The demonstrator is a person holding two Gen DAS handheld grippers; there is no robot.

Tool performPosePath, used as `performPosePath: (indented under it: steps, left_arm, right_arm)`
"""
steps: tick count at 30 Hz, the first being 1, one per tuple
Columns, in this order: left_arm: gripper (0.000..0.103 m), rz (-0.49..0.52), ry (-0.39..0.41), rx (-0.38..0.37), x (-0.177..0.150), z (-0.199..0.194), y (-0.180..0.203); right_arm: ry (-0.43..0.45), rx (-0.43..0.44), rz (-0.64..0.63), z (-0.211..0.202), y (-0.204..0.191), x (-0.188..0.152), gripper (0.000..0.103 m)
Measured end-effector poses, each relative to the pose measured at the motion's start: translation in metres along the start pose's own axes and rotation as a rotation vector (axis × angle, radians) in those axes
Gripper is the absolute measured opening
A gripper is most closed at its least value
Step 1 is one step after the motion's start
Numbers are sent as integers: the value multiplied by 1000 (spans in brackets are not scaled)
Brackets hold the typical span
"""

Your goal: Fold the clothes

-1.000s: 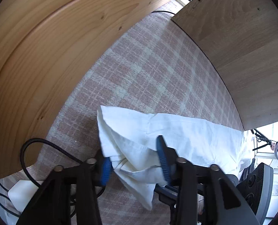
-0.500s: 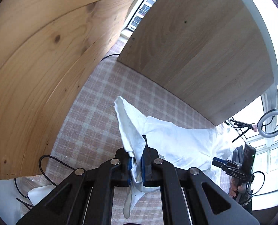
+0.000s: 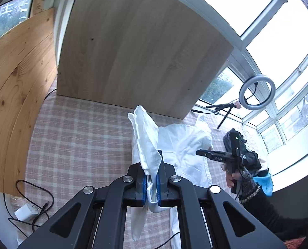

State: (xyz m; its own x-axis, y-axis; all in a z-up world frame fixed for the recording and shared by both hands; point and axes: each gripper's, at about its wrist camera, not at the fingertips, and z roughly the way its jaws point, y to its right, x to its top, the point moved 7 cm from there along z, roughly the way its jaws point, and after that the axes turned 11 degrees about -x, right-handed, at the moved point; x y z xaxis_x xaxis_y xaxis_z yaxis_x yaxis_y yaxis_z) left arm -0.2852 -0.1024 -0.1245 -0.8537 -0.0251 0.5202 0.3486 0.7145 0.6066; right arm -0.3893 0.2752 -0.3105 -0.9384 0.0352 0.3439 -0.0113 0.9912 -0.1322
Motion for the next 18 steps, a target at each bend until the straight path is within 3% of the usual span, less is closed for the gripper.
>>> performPosePath:
  steps: [2,4,8,12,16,18]
  left_arm:
    - [5,46,-22,-26,-3,6,23]
    - [5,91,-43,-51,-7,12,47]
    - [5,187,-92,-105,-15,27,96]
    - [6,333,-182,-154,-48,60,164]
    - [6,438,-334,-175,-116,103,213]
    - [5,482,-414,-159,-158,126,226]
  right_arm:
    - [-83,-170,37,6,52,-6,26]
    - [-135,-217,53,10,72,-15,25]
    - [-84,-50,86,-21,55,-37,26]
    - [-56,91,112,-59,49,-61,26]
    - [-24,292,143,-125,65,-92,26]
    - [6,351,118,-161,76,-111,31]
